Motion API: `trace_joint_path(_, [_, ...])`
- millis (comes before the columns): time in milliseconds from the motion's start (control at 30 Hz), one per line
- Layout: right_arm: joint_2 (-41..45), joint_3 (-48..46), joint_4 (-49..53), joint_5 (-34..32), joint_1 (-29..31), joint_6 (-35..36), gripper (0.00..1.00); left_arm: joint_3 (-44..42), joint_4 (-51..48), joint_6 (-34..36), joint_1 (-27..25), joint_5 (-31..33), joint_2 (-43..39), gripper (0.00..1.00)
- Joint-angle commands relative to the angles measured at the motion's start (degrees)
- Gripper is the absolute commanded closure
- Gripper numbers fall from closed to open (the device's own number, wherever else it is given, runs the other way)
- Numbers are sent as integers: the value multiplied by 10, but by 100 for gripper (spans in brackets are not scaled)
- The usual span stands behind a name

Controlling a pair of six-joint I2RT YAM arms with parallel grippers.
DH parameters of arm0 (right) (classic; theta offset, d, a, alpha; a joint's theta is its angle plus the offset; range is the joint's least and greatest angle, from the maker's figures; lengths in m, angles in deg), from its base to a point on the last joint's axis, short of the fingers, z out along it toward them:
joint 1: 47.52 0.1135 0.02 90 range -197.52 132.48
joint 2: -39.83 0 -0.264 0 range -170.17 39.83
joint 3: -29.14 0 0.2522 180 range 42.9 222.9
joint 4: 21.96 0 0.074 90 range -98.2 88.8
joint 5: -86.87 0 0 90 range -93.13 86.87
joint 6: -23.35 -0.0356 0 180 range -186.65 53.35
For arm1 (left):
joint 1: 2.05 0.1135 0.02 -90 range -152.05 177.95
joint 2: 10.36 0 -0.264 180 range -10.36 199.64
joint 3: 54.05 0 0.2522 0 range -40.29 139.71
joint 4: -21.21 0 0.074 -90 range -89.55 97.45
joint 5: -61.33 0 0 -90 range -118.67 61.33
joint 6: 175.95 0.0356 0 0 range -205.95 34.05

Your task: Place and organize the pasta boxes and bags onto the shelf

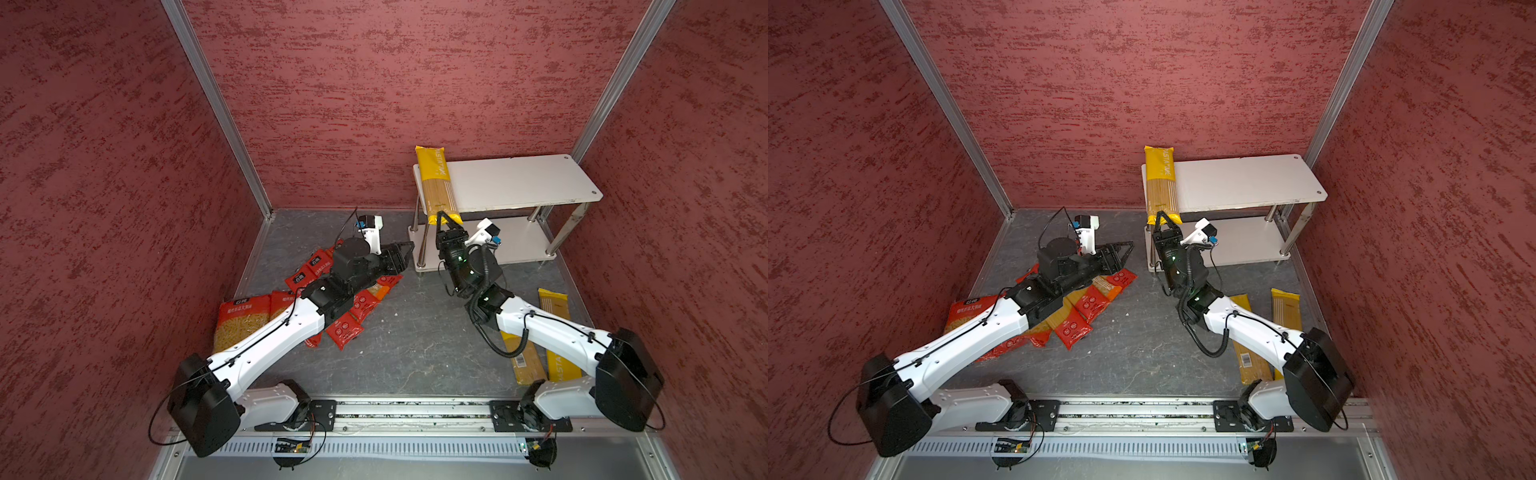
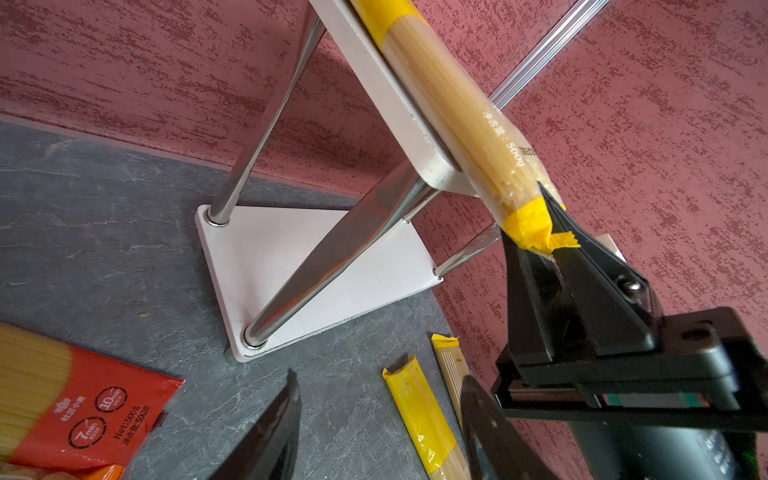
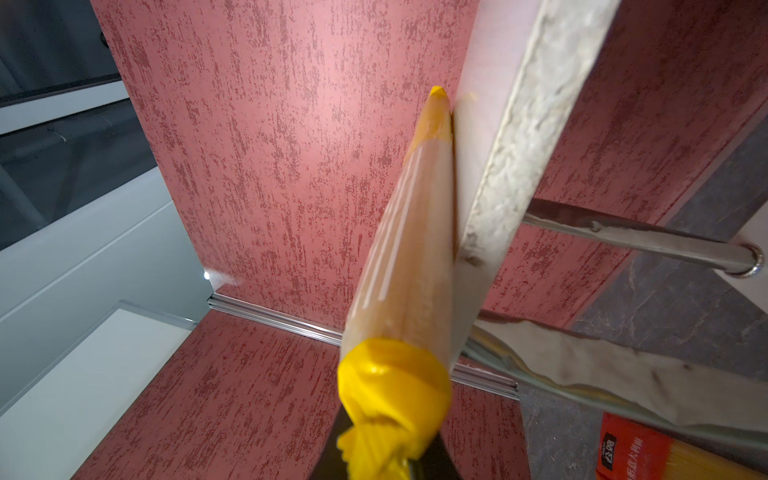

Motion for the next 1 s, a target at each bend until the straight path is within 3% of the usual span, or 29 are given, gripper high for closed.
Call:
trace_joint_path(0, [-2,6,16,52,14,-11,99,-7,17,-2,1,-5,-1,39])
trace_joint_path(200, [8,-10,20,30,13,-13,98,-9,17,-3,0,-5,-1,39])
trace_joint_path(367, [19,-7,37,26,11,7,89,-9,15,-3,0,-4,-2,39])
trace_joint_path(500, [31,-11,53,33,2,22,93,-10,15,-3,-1,-4,-3,39])
trace_joint_path(967, [29,-11,49,61,-23,37,95,-4,16,-4,-4,-7,4,39])
